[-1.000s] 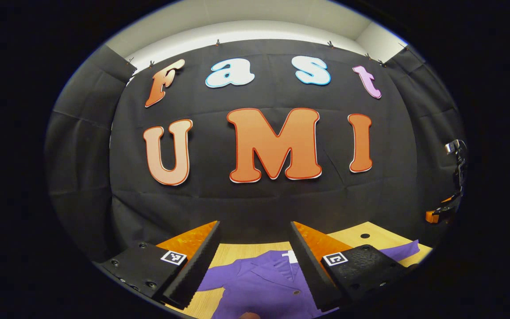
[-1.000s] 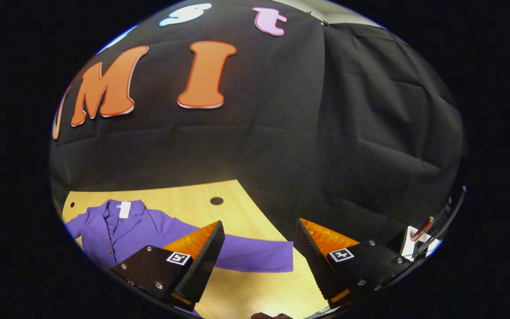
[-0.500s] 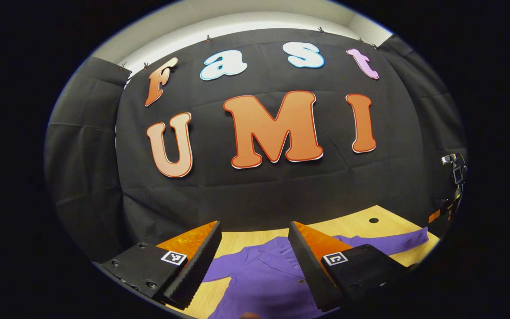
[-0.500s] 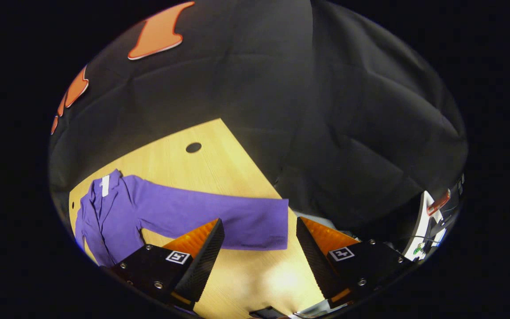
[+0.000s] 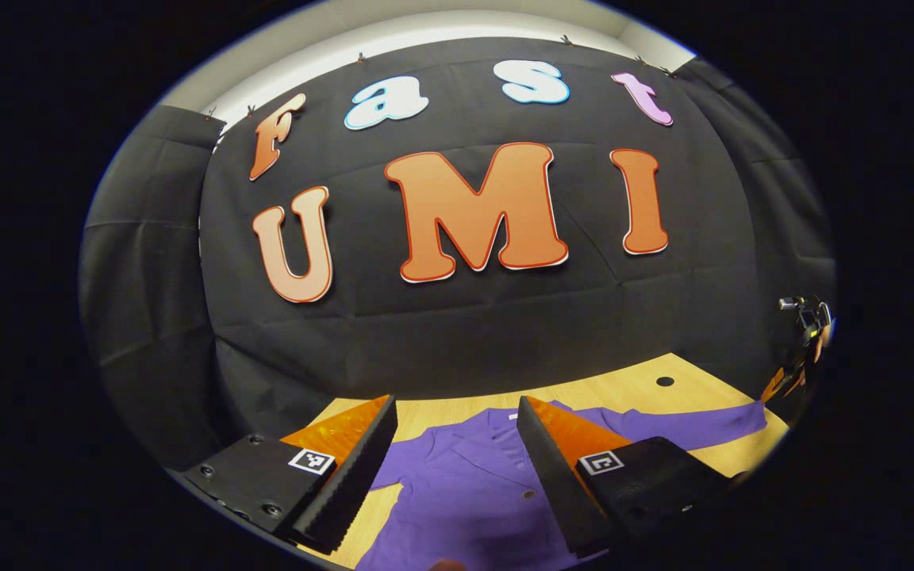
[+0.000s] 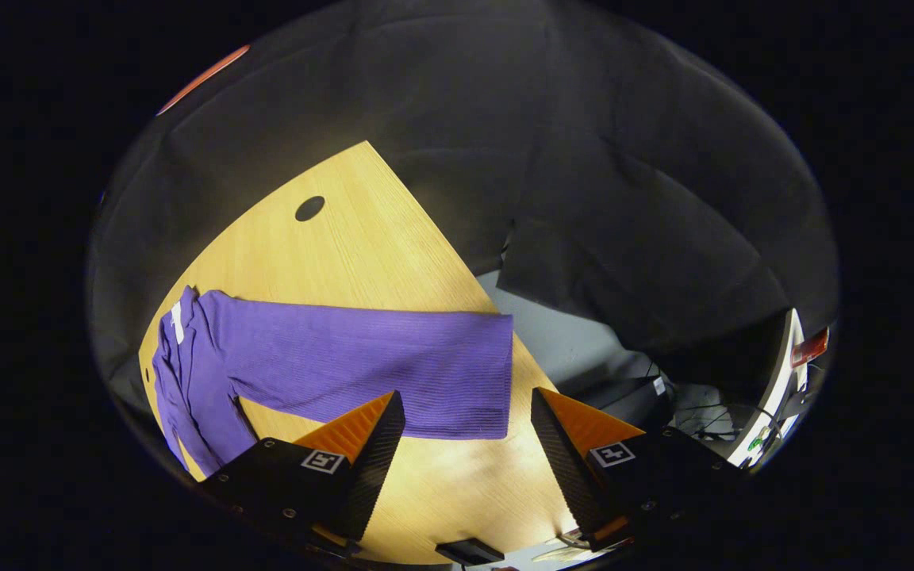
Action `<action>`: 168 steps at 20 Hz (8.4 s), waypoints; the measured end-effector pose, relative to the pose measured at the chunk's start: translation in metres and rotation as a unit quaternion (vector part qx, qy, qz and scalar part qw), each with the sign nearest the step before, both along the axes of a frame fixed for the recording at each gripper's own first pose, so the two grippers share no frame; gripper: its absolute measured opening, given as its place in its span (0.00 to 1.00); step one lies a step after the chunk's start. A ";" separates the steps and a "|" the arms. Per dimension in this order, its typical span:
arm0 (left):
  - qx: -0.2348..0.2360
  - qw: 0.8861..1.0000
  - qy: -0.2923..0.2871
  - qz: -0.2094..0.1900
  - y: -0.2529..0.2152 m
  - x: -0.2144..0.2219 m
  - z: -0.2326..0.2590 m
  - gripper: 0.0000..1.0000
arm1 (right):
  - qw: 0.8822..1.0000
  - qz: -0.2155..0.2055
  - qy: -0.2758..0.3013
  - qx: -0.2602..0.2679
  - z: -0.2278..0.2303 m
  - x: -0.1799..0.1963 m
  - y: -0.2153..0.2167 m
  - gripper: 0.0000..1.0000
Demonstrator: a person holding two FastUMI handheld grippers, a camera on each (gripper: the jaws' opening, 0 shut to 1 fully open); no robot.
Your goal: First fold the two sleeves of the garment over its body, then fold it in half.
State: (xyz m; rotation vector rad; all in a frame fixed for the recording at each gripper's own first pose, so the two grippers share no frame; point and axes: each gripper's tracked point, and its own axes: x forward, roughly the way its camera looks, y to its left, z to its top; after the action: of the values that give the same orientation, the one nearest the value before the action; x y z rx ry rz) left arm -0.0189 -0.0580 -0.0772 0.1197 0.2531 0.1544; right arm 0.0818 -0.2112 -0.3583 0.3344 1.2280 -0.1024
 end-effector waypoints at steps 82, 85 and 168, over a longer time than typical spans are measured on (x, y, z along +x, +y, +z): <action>-0.053 0.994 0.068 0.073 0.294 -0.072 -0.064 0.96 | 0.948 0.234 -0.094 0.193 0.244 -0.059 0.530 0.02; -0.050 0.994 0.070 0.067 0.291 -0.071 -0.066 0.96 | 0.944 0.231 -0.092 0.217 0.246 -0.062 0.546 0.02; -0.258 0.758 0.555 0.225 0.482 -0.047 -0.381 0.79 | 0.879 0.096 -0.453 -0.114 0.383 -0.093 0.214 0.95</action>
State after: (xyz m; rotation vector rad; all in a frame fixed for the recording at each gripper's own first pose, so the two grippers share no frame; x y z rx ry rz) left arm -0.0658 0.4241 -0.4577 -0.4391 1.5215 0.4832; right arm -0.0115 0.0024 0.0244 0.0245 0.3000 0.0809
